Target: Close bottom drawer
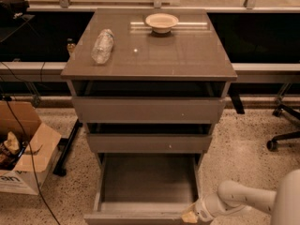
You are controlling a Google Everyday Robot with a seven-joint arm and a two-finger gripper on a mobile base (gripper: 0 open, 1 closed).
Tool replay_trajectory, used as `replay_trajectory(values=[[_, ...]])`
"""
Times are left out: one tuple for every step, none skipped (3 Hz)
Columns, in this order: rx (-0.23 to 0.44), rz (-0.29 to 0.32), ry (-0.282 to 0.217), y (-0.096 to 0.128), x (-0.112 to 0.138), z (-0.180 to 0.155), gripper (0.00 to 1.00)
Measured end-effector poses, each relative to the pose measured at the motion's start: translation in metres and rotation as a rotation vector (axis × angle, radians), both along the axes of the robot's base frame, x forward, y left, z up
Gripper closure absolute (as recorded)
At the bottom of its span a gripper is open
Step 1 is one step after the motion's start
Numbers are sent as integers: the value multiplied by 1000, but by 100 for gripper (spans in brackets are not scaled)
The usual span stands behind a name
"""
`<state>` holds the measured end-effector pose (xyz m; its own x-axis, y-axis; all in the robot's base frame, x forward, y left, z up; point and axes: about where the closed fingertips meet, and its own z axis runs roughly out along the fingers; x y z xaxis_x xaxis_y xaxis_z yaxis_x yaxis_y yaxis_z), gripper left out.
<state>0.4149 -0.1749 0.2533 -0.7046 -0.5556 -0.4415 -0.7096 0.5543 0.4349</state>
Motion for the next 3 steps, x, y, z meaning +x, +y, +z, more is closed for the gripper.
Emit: replay_trajectory(values=[[-28,-16,41,-1,-6,-32,100],[-39,-33,81,-2,-10,-59,100],[-39,-33,81,-2,-10,-58,100]])
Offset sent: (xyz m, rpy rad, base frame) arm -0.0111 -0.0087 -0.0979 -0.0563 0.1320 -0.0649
